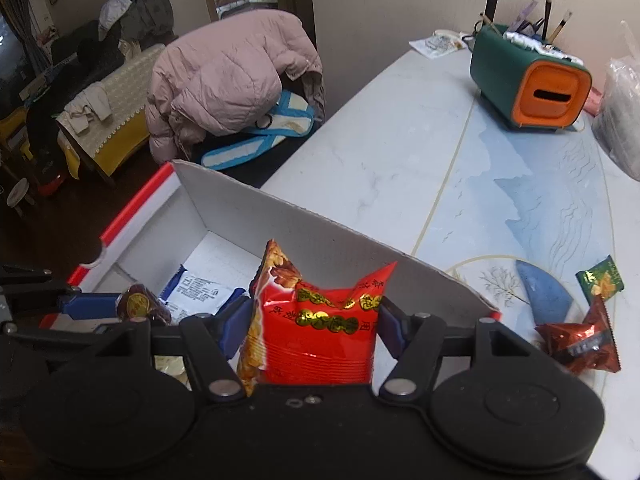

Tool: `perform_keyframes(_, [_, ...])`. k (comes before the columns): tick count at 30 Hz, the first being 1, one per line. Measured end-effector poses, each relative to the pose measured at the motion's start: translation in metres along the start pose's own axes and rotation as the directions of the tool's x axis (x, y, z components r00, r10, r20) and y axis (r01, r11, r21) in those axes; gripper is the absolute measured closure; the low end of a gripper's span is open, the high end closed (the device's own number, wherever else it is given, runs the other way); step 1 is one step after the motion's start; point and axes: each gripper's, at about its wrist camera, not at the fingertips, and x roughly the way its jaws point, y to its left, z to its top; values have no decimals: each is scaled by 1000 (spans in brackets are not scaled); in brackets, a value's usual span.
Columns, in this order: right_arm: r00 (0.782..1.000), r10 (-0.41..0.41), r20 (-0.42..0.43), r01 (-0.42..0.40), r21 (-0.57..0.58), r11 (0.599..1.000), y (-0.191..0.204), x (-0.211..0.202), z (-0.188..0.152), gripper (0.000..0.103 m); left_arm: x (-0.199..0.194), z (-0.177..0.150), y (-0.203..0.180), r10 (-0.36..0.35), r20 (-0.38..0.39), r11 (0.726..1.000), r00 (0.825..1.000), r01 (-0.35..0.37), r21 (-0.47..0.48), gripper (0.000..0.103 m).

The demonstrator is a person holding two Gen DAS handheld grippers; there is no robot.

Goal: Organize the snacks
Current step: 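Carry the red chip bag and brown candy over the box with both tools, then open both tools to drop the chip bag and brown candy into the box, then move both open tools back over the last snacks on the table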

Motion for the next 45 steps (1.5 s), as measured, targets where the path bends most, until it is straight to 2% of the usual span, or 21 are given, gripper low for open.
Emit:
perform_keyframes(9, [999,19,-38,-19,-8,1000,2,18,5,37,26,4,-6,9,-78,999,997,-6,37,73])
perform_keyframes(14, [999,22,-42,-22,0,1000,2,19,7,32,37,4,-7,12,-126,999,992,-7,43,73])
perform_keyframes(21, [999,32,-33,-32,18,999,-1,14,6,29,40,5,-8,12,-131,999,991,-7,37,72])
perform_keyframes(25, [999,40,-22,-39,40,998,-5,8,4,27,36,3,-6,10,-114,1000,993,-8,24,71])
perform_keyframes(29, [999,46,-6,-46,47,998,-7,-2,-1,26,23,0,-4,-4,-76,1000,997,6,23,58])
perform_keyframes(42, [995,71,70,-76,70,995,-10,-57,-25,19,-34,-18,-8,-55,55,997,997,52,54,51])
perform_keyframes(45, [993,76,87,-83,80,993,-12,-71,-33,19,-48,-21,-14,-73,87,996,994,67,67,45])
